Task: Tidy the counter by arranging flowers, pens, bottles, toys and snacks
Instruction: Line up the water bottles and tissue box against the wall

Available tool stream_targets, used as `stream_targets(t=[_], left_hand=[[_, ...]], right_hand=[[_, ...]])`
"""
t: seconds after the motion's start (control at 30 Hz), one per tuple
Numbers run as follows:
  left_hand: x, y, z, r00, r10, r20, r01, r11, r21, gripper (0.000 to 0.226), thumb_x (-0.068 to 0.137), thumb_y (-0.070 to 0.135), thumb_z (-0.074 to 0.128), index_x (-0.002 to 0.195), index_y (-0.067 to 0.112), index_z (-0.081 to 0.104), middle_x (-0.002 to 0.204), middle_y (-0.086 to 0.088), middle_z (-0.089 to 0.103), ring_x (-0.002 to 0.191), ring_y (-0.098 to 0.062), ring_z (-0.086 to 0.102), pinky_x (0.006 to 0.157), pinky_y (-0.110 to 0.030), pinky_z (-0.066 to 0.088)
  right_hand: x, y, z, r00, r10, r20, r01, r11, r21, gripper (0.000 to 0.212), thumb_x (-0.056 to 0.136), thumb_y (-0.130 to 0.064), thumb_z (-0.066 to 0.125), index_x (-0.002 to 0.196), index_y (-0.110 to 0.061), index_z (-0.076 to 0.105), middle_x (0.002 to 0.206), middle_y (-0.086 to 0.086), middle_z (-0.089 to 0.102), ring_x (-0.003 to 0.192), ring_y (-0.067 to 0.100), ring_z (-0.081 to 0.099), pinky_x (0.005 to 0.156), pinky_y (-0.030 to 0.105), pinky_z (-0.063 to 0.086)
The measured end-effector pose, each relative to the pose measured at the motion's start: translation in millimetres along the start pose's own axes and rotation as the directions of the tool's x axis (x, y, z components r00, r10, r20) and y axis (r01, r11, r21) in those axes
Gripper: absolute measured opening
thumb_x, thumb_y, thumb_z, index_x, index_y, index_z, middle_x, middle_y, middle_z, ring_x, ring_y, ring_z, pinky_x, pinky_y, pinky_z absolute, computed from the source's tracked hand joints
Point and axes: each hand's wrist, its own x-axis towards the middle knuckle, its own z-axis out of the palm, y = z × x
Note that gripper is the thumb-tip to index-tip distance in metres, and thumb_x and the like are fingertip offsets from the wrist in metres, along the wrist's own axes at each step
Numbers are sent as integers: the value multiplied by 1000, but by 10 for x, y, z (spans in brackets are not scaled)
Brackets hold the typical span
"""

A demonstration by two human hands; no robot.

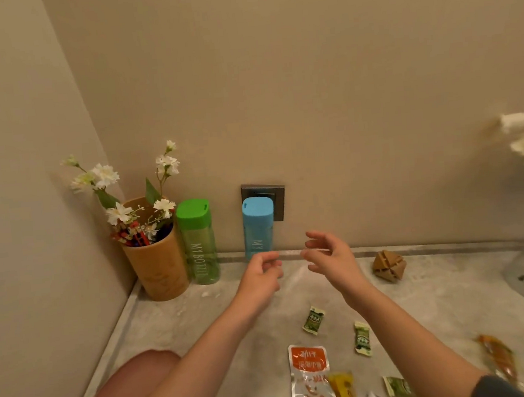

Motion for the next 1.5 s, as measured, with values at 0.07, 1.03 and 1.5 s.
stream_targets(t=[0.07, 1.03, 1.5], left_hand=[[-131, 84, 189, 999, 19, 49, -19, 1000, -2, 28, 93, 8, 54, 115, 25, 51, 112, 6, 59, 106, -11, 58, 80, -23, 51], [-1603, -275, 3992, 854, 49, 518, -127, 985, 118, 21, 92, -1, 52, 101, 14, 62, 109, -5, 63, 90, -14, 60, 74, -17, 48], [-1686, -446, 4253, 803, 233, 548, -466, 818, 336, 42, 87, 13, 55, 123, 36, 56, 130, 13, 50, 118, -4, 50, 99, -27, 43]], right_hand=[[-196, 9, -224, 999, -25, -42, 25, 1000, 5, 33, 90, -13, 64, 119, -27, 58, 112, 0, 62, 102, 14, 61, 85, 34, 57], [-2304, 1366, -3847, 917, -65, -393, -269, 627, -731, 57, 83, -40, 62, 136, -33, 42, 125, -8, 55, 111, 12, 55, 87, 29, 50], [-2241, 1579, -4002, 965, 37, -260, -240, 527, -815, 85, 84, -46, 56, 152, -27, 10, 140, 5, 42, 124, 26, 46, 97, 39, 45]])
